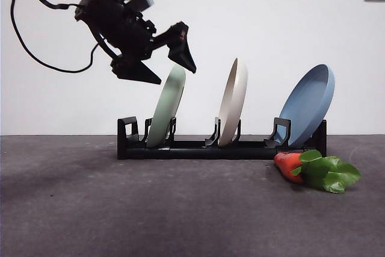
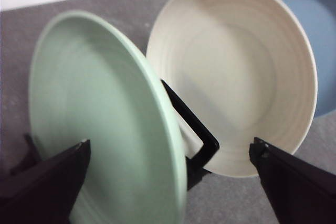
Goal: Take the green plate from the plate rack,put the plate on the table,take the carrot from the table,put the carrot in the plate
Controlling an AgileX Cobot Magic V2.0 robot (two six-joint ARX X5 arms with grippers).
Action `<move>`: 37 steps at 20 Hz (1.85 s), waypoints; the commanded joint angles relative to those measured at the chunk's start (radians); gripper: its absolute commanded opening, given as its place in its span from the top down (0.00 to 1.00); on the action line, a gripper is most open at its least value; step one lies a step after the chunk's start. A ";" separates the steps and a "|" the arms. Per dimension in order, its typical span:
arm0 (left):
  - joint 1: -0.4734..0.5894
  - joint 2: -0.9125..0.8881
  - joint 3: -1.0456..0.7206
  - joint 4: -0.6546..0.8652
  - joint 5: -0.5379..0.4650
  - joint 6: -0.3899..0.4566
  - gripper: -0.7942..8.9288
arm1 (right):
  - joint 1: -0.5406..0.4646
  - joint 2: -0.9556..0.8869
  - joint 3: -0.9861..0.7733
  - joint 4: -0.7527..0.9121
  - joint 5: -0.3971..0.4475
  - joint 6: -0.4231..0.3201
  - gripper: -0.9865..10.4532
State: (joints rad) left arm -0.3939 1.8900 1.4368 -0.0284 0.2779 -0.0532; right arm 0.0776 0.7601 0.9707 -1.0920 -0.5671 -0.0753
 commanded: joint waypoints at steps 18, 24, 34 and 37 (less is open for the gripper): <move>-0.008 0.019 0.000 -0.053 0.031 -0.089 0.93 | 0.001 -0.001 0.002 0.006 0.000 -0.001 0.34; 0.004 -0.034 0.009 -0.047 0.072 -0.148 0.93 | 0.001 -0.001 0.002 0.006 0.000 -0.001 0.34; -0.021 -0.328 0.010 -0.268 0.073 -0.025 0.93 | 0.001 -0.001 0.002 0.007 0.000 -0.001 0.34; -0.089 -0.447 0.010 -0.470 0.026 0.160 0.93 | 0.001 -0.001 0.002 0.010 0.000 0.000 0.34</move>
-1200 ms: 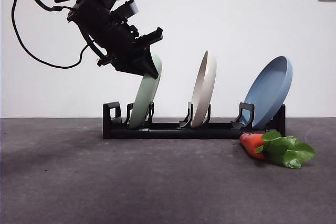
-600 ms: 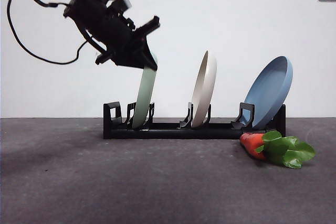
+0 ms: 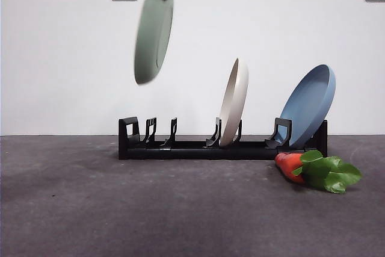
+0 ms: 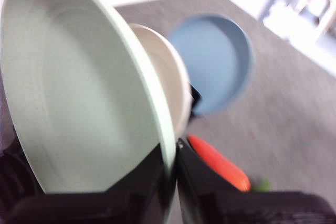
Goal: Take the green plate from the plate rack,put the plate on the table,take the carrot from the table,put the carrot in the plate
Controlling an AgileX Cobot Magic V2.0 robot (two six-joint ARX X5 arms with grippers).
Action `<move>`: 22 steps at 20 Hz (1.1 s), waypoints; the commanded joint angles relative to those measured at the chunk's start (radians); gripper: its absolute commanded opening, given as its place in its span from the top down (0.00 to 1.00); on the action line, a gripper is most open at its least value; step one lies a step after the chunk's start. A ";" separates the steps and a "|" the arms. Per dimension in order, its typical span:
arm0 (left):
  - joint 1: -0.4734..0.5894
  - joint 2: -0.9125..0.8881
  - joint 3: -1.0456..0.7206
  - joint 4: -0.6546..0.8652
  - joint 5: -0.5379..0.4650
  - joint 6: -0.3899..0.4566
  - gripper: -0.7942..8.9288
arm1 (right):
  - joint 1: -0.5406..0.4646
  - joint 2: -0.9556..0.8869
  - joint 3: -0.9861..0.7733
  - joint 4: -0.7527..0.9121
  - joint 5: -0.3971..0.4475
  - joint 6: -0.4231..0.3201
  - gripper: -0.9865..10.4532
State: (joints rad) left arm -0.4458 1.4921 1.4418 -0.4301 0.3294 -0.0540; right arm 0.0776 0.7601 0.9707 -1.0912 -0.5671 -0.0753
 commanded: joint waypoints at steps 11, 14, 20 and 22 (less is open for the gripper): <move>-0.479 -0.029 0.004 -0.424 -0.587 0.423 0.92 | 0.001 -0.001 0.002 0.011 0.000 -0.001 0.34; -0.532 0.065 -0.006 -0.438 -0.631 0.428 0.92 | 0.001 -0.001 0.002 0.011 0.000 -0.001 0.34; -0.558 0.161 -0.159 -0.304 -0.642 0.418 0.92 | 0.001 -0.001 0.002 0.013 0.000 -0.001 0.34; -0.563 0.162 -0.241 -0.232 -0.655 0.417 0.92 | 0.001 -0.001 0.002 0.017 0.000 -0.001 0.34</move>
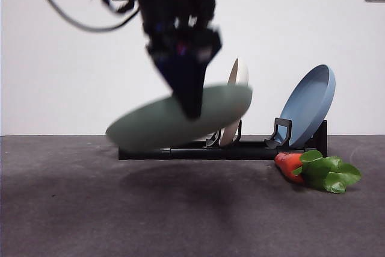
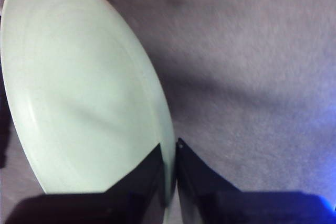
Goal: Take the green plate from the plate rack,put the plate on the table,take the carrot from the table,put the carrot in the plate
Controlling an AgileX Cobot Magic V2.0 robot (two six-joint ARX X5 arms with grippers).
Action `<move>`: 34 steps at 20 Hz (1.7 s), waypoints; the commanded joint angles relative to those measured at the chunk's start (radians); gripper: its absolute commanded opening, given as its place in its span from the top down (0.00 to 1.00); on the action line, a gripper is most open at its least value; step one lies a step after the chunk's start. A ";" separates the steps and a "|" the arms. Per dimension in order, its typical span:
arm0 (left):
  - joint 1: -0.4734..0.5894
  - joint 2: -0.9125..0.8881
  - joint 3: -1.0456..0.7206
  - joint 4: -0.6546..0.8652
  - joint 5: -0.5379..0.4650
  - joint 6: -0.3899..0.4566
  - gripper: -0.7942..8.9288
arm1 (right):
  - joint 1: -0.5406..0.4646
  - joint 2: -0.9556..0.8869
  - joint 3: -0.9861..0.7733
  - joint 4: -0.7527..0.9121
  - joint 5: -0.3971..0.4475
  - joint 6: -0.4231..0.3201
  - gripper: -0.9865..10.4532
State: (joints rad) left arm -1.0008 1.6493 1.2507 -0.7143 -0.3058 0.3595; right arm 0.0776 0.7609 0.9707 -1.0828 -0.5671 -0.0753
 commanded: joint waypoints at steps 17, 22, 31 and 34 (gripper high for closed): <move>-0.047 0.006 -0.298 0.267 0.153 0.000 0.62 | 0.001 0.037 0.002 0.032 -0.001 0.010 0.34; -0.044 0.002 -0.280 0.279 0.147 -0.062 0.62 | 0.001 0.038 0.002 0.035 0.000 0.026 0.34; -0.044 -0.293 -0.036 0.079 0.150 -0.343 0.62 | 0.035 0.291 0.002 0.240 0.138 0.112 0.34; -0.044 -0.415 0.042 0.020 0.149 -0.387 0.62 | 0.112 0.454 0.002 0.339 0.254 0.143 0.34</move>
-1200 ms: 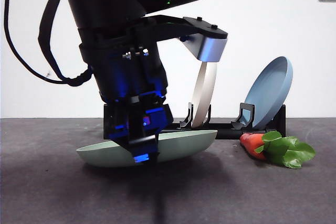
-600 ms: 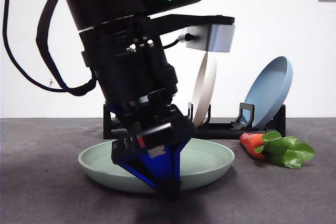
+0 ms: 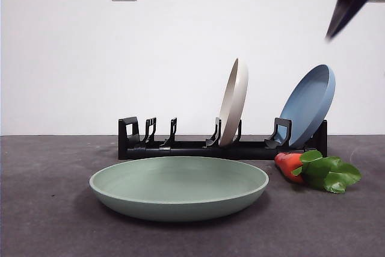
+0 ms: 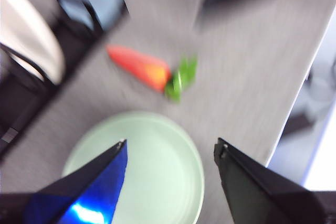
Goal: Take the green plate from the plate rack,put the plate on the table,take the carrot from the table,put the carrot in the plate
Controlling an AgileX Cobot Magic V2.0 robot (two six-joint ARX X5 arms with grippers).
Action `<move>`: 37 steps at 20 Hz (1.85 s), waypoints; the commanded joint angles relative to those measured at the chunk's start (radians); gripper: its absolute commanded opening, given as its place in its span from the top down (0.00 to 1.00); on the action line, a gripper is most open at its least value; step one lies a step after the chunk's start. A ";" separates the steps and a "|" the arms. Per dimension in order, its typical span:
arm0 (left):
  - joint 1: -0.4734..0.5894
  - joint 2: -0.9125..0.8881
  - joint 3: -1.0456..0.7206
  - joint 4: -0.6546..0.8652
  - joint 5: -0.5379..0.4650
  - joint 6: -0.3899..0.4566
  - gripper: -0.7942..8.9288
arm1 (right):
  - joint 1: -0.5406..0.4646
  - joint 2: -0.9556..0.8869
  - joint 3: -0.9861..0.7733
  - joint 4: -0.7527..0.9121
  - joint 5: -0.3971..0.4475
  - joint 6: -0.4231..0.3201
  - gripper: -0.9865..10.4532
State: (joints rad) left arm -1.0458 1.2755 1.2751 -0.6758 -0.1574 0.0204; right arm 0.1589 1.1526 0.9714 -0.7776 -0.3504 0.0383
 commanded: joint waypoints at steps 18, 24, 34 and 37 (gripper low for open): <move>0.001 -0.325 0.042 -0.304 -0.157 -0.143 0.62 | 0.223 0.546 0.002 0.410 0.354 0.159 0.51; 0.001 -0.325 0.042 -0.306 -0.216 -0.151 0.62 | 0.223 0.575 0.002 0.423 0.357 0.171 0.65; 0.001 -0.325 0.042 -0.306 -0.234 -0.151 0.62 | 0.223 0.554 0.002 0.401 0.349 0.162 0.92; 0.001 -0.325 0.042 -0.306 -0.234 -0.151 0.62 | 0.242 0.460 0.002 0.364 0.349 0.146 0.92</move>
State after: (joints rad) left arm -1.0458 0.9516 1.3212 -0.9871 -0.3866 -0.1242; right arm 0.3958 1.6283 0.9737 -0.4248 0.0006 0.1936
